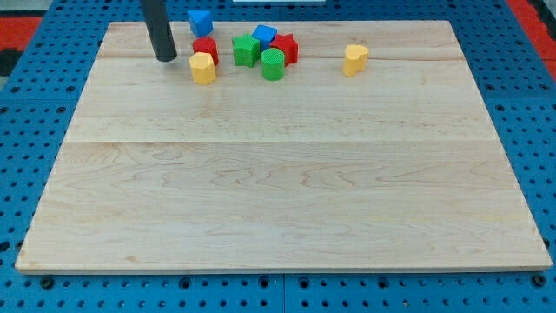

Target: Arrange a group of blocks at the top center of the board

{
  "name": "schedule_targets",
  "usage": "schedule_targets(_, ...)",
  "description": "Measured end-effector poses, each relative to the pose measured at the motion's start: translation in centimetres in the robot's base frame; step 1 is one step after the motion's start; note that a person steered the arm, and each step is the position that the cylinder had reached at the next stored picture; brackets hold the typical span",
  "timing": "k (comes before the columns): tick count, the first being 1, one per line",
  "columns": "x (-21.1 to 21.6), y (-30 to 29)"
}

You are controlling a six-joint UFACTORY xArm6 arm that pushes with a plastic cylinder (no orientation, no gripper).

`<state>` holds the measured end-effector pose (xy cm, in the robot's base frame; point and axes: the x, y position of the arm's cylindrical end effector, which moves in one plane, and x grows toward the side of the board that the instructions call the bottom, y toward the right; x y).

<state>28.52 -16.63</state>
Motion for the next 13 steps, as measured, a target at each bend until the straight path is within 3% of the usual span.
schedule_targets(1,1.3,2.2)
schedule_targets(3,2.4,-1.0)
schedule_targets(4,5.2,1.5)
schedule_targets(5,4.7,3.6)
schedule_targets(9,3.2,1.8)
schedule_targets(11,3.2,10.5)
schedule_targets(13,3.8,-1.7)
